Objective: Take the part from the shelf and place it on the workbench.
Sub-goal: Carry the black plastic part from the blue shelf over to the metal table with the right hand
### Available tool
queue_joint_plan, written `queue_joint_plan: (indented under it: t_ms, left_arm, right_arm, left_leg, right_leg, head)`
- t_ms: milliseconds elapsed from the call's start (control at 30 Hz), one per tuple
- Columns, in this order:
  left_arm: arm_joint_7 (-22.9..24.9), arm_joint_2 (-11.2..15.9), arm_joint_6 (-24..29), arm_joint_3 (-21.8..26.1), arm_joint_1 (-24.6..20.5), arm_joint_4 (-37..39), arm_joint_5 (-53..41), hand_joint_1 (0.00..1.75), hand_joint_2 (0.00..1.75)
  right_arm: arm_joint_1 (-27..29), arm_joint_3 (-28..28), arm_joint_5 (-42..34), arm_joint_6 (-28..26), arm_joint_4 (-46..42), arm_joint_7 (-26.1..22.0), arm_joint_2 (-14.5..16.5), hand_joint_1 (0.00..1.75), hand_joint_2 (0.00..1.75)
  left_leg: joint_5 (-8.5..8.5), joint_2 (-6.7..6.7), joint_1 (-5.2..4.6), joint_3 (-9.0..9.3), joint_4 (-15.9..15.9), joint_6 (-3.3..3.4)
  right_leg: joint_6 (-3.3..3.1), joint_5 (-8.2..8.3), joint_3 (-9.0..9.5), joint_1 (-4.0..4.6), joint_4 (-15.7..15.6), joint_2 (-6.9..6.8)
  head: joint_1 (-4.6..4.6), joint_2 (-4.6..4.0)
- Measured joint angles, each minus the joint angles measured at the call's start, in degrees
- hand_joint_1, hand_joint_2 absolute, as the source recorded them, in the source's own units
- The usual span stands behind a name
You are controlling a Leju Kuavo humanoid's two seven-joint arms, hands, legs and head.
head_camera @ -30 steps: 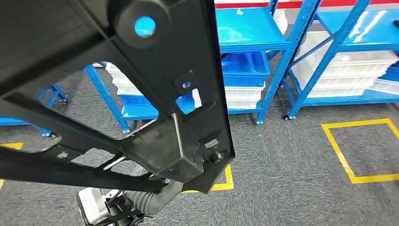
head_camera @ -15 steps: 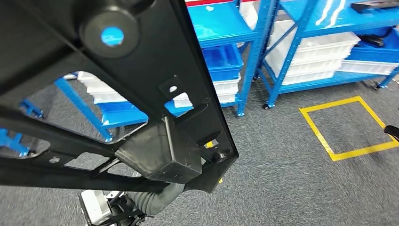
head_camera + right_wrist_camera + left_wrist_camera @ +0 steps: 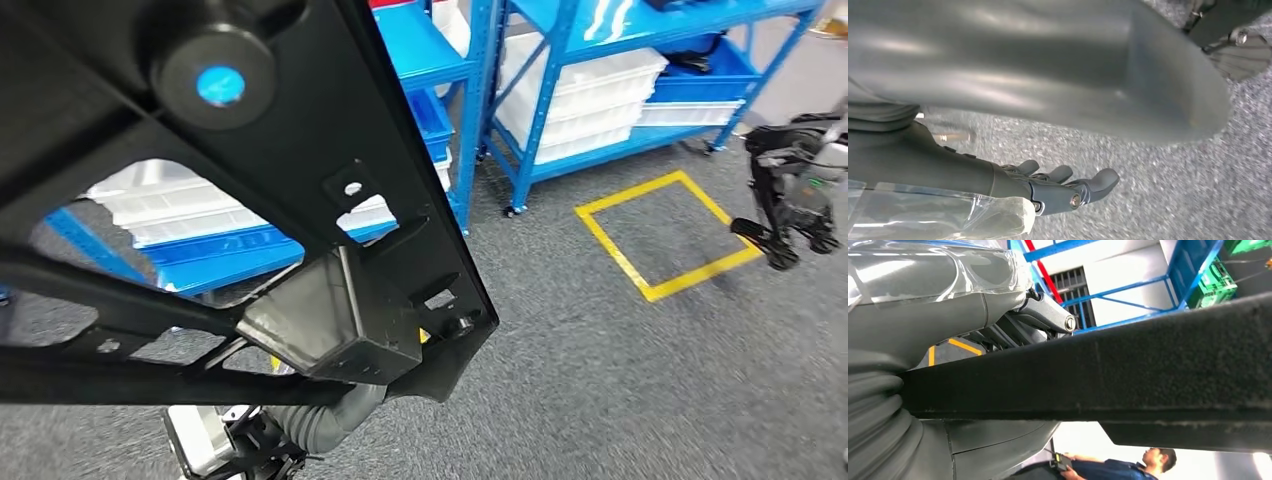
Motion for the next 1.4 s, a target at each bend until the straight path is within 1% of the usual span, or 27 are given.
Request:
queue_joint_plan:
  t_ms: [67, 100, 133, 167, 200, 267, 300, 367, 433, 500, 600, 633, 667, 700, 733, 833, 867, 933, 1000, 1033, 1100, 1167, 1200, 1233, 1300, 1333, 1400]
  left_arm:
    - [-0.05, -0.03, -0.01, -0.01, 0.04, 0.03, 0.00, 1.75, 1.75]
    - [-0.06, -0.03, -0.02, -0.01, 0.07, 0.06, 0.00, 1.75, 1.75]
    - [-0.06, -0.03, -0.02, -0.02, 0.11, 0.10, 0.00, 1.75, 1.75]
    - [-0.06, -0.03, -0.02, -0.02, 0.13, 0.15, 0.00, 1.75, 1.75]
    - [-0.06, -0.03, -0.02, -0.02, 0.13, 0.17, 0.00, 1.75, 1.75]
    - [-0.06, -0.04, -0.02, -0.02, 0.09, 0.20, -0.01, 1.75, 1.75]
    - [-0.06, -0.05, -0.02, -0.02, 0.03, 0.20, 0.00, 1.75, 1.75]
    - [-0.07, -0.08, -0.02, -0.02, -0.08, 0.21, 0.00, 1.75, 1.75]
    - [-0.08, -0.11, -0.11, -0.03, -0.13, 0.22, -0.01, 1.75, 1.75]
    - [-0.09, -0.15, -0.19, -0.03, -0.18, 0.22, -0.01, 1.75, 1.75]
    - [-0.10, -0.14, -0.21, -0.03, -0.12, 0.23, 0.00, 1.75, 1.75]
    - [-0.10, -0.14, -0.21, -0.03, -0.07, 0.24, 0.00, 1.75, 1.75]
    - [-0.10, -0.14, -0.21, -0.03, -0.04, 0.26, 0.00, 1.75, 1.75]
    - [-0.10, -0.14, -0.21, -0.03, -0.03, 0.27, 0.00, 1.75, 1.75]
    - [-0.10, -0.14, -0.21, -0.02, -0.05, 0.28, 0.00, 1.75, 1.75]
    - [-0.10, -0.16, -0.23, -0.02, -0.21, 0.28, 0.00, 1.75, 1.75]
    - [-0.10, -0.16, -0.25, -0.03, -0.26, 0.29, 0.00, 1.75, 1.75]
    - [-0.10, -0.18, -0.27, -0.03, -0.38, 0.30, -0.01, 1.75, 1.75]
    - [-0.10, -0.32, -0.31, -0.04, -0.54, 0.32, -0.01, 1.75, 1.75]
    - [-0.09, -0.40, -0.37, -0.06, -0.61, 0.34, -0.01, 1.75, 1.75]
    - [-0.07, -0.50, -0.48, -0.11, -0.66, 0.39, 0.02, 1.75, 1.75]
    - [-0.03, -0.51, -0.53, -0.17, -0.62, 0.45, 0.04, 1.75, 1.75]
    - [-0.01, -0.51, -0.54, -0.20, -0.63, 0.49, 0.04, 1.75, 1.75]
    - [-0.01, -0.51, -0.56, -0.22, -0.63, 0.51, 0.04, 1.75, 1.75]
    - [0.00, -0.52, -0.59, -0.23, -0.67, 0.52, 0.04, 1.75, 1.75]
    - [0.03, -0.54, -0.60, -0.25, -0.73, 0.52, 0.04, 1.75, 1.75]
    - [0.06, -0.56, -0.61, -0.25, -0.87, 0.53, 0.04, 1.75, 1.75]
  right_arm:
    - [-0.11, -0.01, 0.03, -0.02, 0.01, -0.04, -0.05, 0.00, 0.00]
    - [-0.16, -0.01, 0.03, -0.02, 0.01, -0.05, -0.06, 0.00, 0.00]
    - [-0.16, -0.01, 0.02, -0.02, 0.01, -0.06, -0.07, 0.00, 0.00]
    - [-0.12, -0.01, 0.02, -0.01, 0.01, -0.07, -0.08, 0.00, 0.00]
    - [-0.07, 0.00, 0.02, -0.01, 0.01, -0.07, -0.10, 0.00, 0.00]
    - [-0.09, 0.00, 0.03, -0.01, 0.00, -0.07, -0.11, 0.00, 0.00]
    - [-0.16, -0.01, 0.03, -0.01, -0.01, -0.08, -0.08, 0.00, 0.00]
    - [-0.28, -0.02, 0.04, 0.00, -0.02, -0.10, 0.02, 0.00, 0.00]
    - [-0.20, -0.02, 0.05, -0.04, -0.02, -0.14, 0.01, 0.00, 0.00]
    - [-0.13, -0.03, 0.09, -0.16, -0.02, -0.17, 0.00, 0.00, 0.00]
    - [-0.29, -0.04, 0.16, -0.36, -0.02, -0.22, 0.01, 0.00, 0.00]
    - [-0.28, -0.04, 0.17, -0.39, -0.02, -0.23, 0.03, 0.00, 0.00]
    - [-0.23, -0.04, 0.18, -0.40, -0.02, -0.24, 0.05, 0.00, 0.00]
    - [-0.18, -0.04, 0.18, -0.40, -0.02, -0.24, 0.06, 0.00, 0.00]
    - [-0.15, -0.04, 0.18, -0.41, -0.02, -0.24, 0.07, 0.00, 0.00]
    - [-0.22, -0.04, 0.18, -0.47, -0.03, -0.24, 0.26, 0.00, 0.00]
    - [-0.21, -0.04, 0.18, -0.50, -0.03, -0.24, 0.35, 0.00, 0.00]
    - [-0.06, -0.04, 0.18, -0.57, -0.02, -0.24, 0.38, 0.00, 0.00]
    - [0.09, -0.04, 0.14, -0.57, 0.00, -0.24, 0.31, 0.00, 0.00]
    - [0.08, -0.04, 0.10, -0.57, 0.01, -0.24, 0.27, 0.00, 0.00]
    - [-0.04, -0.04, 0.01, -0.57, 0.01, -0.25, 0.28, 0.00, 0.00]
    - [-0.10, -0.04, -0.10, -0.57, 0.01, -0.25, 0.28, 0.00, 0.00]
    - [-0.09, -0.04, -0.15, -0.57, 0.01, -0.25, 0.27, 0.00, 0.00]
    - [-0.08, -0.04, -0.18, -0.57, 0.01, -0.24, 0.25, 0.00, 0.00]
    - [-0.16, -0.04, -0.19, -0.57, 0.00, -0.25, 0.23, 0.00, 0.00]
    - [-0.25, -0.04, -0.18, -0.57, -0.01, -0.25, 0.28, 0.00, 0.00]
    - [-0.36, -0.05, -0.17, -0.57, -0.03, -0.26, 0.39, 0.00, 0.00]
  left_leg:
    - [0.13, 1.40, 0.02, -0.08, -0.03, 0.21]
    - [0.14, 2.15, 0.01, -0.14, -0.01, 0.24]
    - [0.14, 2.85, 0.02, -0.19, 0.00, 0.24]
    - [0.13, 3.49, 0.09, -0.22, 0.03, 0.23]
    - [0.09, 4.11, 0.20, -0.20, 0.08, 0.17]
    - [-0.18, 5.13, 0.37, -0.17, 0.41, -0.27]
    - [-0.41, 5.56, 0.28, -0.25, 0.74, -0.64]
    - [-0.70, 6.33, -0.10, -0.45, 1.17, -1.32]
    - [-0.76, 7.05, -0.12, -0.52, 1.25, -1.75]
    - [-2.24, 6.00, 0.24, -1.14, 2.98, -2.16]
    - [-8.09, 2.86, 0.37, -5.75, 13.67, -2.31]
    - [-9.34, 2.45, 0.29, -7.37, 17.16, -2.19]
    - [-9.50, 2.21, 0.16, -8.17, 18.80, -1.94]
    - [-8.57, 1.98, 0.00, -7.92, 18.17, -1.57]
    - [-6.76, 1.56, -0.20, -6.56, 15.24, -1.07]
    - [-1.80, -1.25, -0.78, -1.28, 3.75, 0.54]
    - [-1.33, -1.76, -0.95, -0.62, 2.11, 0.72]
    - [-0.99, -1.17, -1.06, -0.51, 1.41, 0.67]
    - [-0.28, -0.23, -0.68, -0.27, 0.54, 0.61]
    - [0.04, 0.31, -0.42, -0.17, 0.14, 0.60]
    - [0.25, 1.55, -0.27, -0.18, -0.09, 0.66]
    - [0.25, 2.96, -0.11, -0.28, -0.05, 0.62]
    - [0.20, 3.64, 0.05, -0.32, 0.00, 0.49]
    - [0.10, 4.30, 0.26, -0.33, 0.13, 0.25]
    - [-0.36, 5.41, 0.59, -0.36, 0.68, -0.56]
    - [-0.65, 5.88, 0.55, -0.45, 1.10, -1.05]
    - [-0.89, 6.70, 0.29, -0.59, 1.45, -1.84]
  right_leg:
    - [0.56, -4.01, -2.85, -0.03, 6.73, -2.67]
    - [0.81, -5.91, -4.57, -0.18, 10.84, -3.20]
    - [1.02, -6.99, -5.80, -0.35, 13.95, -3.45]
    - [1.21, -6.99, -6.05, -0.55, 15.04, -3.60]
    - [1.42, -5.85, -5.01, -0.77, 13.54, -3.86]
    - [1.90, -2.63, -0.79, -1.12, 6.04, -5.48]
    - [1.83, -1.49, 1.02, -1.11, 2.50, -6.39]
    - [1.13, -1.06, 2.16, -0.95, -0.39, -7.30]
    - [0.00, -0.88, 1.72, -0.82, -0.33, -6.26]
    - [-0.78, -0.60, 1.48, -0.75, -0.39, -5.29]
    - [-1.59, -0.16, 1.02, -0.57, -0.42, -3.65]
    - [-1.76, -0.05, 0.87, -0.41, -0.41, -2.97]
    - [-1.94, 0.06, 0.75, -0.23, -0.41, -2.28]
    - [-2.09, 0.18, 0.69, -0.05, -0.40, -1.59]
    - [-2.22, 0.29, 0.67, 0.11, -0.40, -0.86]
    - [-2.20, 0.72, 0.48, 0.40, -0.39, 1.09]
    - [-2.02, 0.87, 0.31, 0.34, -0.40, 1.56]
    - [-1.44, 1.24, 0.03, 0.21, -0.55, 2.29]
    - [-0.81, 0.60, -0.45, 0.30, 0.25, 0.90]
    - [-0.44, -0.74, -1.27, 0.31, 2.07, -0.46]
    - [0.42, -4.74, -4.11, -0.09, 8.67, -2.92]
    - [1.26, -7.01, -6.37, -0.76, 14.40, -3.49]
    - [1.68, -6.61, -6.11, -1.09, 14.49, -3.68]
    - [2.10, -5.24, -4.64, -1.42, 12.23, -4.05]
    - [2.88, -2.30, -0.25, -1.81, 4.70, -5.95]
    - [2.70, -1.53, 1.17, -1.82, 1.94, -6.64]
    - [1.68, -1.54, 1.62, -1.56, 0.33, -6.94]
  head:
    - [0.10, 0.00]
    - [0.11, 0.00]
    - [0.11, 0.00]
    - [0.11, 0.00]
    - [0.12, 0.00]
    - [0.13, 0.00]
    - [0.12, 0.00]
    - [-0.08, 0.00]
    - [-0.32, 0.00]
    - [-0.40, 0.00]
    - [-0.58, 0.00]
    - [-0.64, 0.00]
    - [-0.67, 0.00]
    - [-0.69, 0.00]
    - [-0.70, 0.00]
    - [-0.73, 0.00]
    - [-0.76, 0.00]
    - [-0.82, 0.00]
    - [-0.77, 0.00]
    - [-0.69, 0.00]
    - [-0.55, -0.01]
    - [-0.55, -0.01]
    - [-0.55, -0.01]
    - [-0.55, 0.00]
    - [-0.55, 0.00]
    - [-0.53, 0.00]
    - [-0.57, 0.00]
